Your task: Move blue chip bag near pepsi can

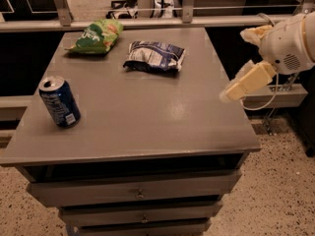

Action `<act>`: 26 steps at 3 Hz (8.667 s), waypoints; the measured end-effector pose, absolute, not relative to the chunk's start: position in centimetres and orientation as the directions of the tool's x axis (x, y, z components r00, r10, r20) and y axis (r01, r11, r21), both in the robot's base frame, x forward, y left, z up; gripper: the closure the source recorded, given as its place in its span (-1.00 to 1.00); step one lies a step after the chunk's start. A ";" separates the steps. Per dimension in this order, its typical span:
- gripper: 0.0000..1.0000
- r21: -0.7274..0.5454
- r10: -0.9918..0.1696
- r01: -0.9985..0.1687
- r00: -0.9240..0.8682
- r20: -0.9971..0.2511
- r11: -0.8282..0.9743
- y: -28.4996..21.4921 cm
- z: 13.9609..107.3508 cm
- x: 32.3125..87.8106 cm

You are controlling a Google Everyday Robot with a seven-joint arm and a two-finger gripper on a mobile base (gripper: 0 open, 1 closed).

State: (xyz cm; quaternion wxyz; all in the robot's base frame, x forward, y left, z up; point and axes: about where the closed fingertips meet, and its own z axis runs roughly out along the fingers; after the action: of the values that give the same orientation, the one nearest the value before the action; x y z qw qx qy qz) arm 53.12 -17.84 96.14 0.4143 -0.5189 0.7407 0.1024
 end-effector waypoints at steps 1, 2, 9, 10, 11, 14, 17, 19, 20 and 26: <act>-1.00 -0.291 -0.631 -0.795 -0.143 -0.762 0.532 -17.4 95.1 55.9; -1.00 -0.314 -0.620 -0.768 -0.134 -0.773 0.558 -17.6 95.7 56.9; -1.00 -0.284 -0.566 -0.821 -0.057 -0.822 0.495 -8.2 87.0 73.8; -1.00 -0.283 -0.566 -0.822 -0.057 -0.822 0.495 -8.2 87.0 73.8; -0.52 -0.273 -0.556 -0.823 -0.061 -0.829 0.497 -8.3 86.4 73.4; 0.87 -0.277 -0.551 -0.834 -0.037 -0.834 0.476 -8.1 86.1 72.8; 1.00 -0.215 -0.529 -0.891 -0.033 -0.848 0.400 -4.0 88.5 69.6; 1.00 -0.153 -0.562 -0.948 -0.031 -0.827 0.277 0.7 90.0 63.4; 1.00 -0.138 -0.568 -0.955 -0.038 -0.822 0.264 1.8 90.0 61.3; -1.00 -0.040 -0.600 -0.949 -0.166 -0.783 0.314 0.9 89.3 53.9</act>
Offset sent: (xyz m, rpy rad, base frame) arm 0.0257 0.0038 -0.0098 0.0516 -0.0444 -0.0859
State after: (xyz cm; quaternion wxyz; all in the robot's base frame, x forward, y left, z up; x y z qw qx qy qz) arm 53.89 0.91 89.34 0.3632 -0.5340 0.7247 0.2402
